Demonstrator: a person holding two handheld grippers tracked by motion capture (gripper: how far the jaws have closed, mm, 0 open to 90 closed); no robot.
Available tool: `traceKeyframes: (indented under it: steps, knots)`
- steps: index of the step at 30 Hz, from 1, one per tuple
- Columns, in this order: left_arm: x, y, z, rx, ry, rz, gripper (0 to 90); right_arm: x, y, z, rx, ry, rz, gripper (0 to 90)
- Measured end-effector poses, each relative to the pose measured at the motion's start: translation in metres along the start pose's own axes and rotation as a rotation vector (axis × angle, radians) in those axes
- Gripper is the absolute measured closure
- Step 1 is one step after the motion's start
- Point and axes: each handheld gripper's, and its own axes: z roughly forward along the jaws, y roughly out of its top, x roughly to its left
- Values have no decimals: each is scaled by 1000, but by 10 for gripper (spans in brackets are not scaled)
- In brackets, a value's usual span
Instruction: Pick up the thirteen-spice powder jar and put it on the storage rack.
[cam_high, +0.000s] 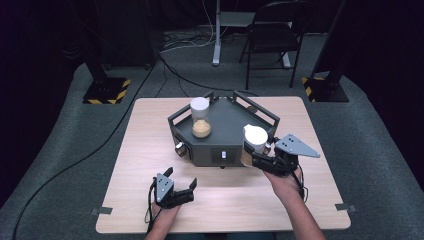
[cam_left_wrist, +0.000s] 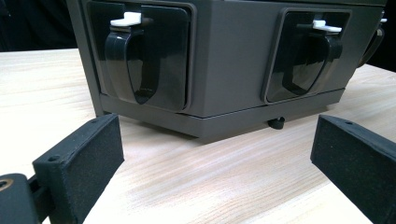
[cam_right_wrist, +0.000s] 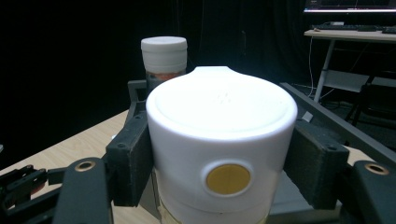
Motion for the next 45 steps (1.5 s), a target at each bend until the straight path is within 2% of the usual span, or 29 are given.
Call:
traceKeyframes:
  steps: [7, 13, 27, 32, 40, 45]
  knots:
    - [1, -1, 0, -5, 2, -9, 17, 2, 12, 12, -4, 2, -8, 297]
    - [-1, 0, 0, -4, 0, 5, 18, 4, 18, 23, 0, -4, -10, 297]
    - [0, 0, 0, -5, -2, 4, 18, 9, 26, 39, 10, -35, -8, 297]
    - [-1, -1, 0, -5, -1, 6, 18, 9, 25, 44, -6, -43, 1, 298]
    - [1, -1, 0, -6, -3, -3, 19, 14, 29, 54, -5, -86, 14, 298]
    - [0, 0, 0, -4, -7, 9, 21, 18, 30, 65, -1, -114, 0, 298]
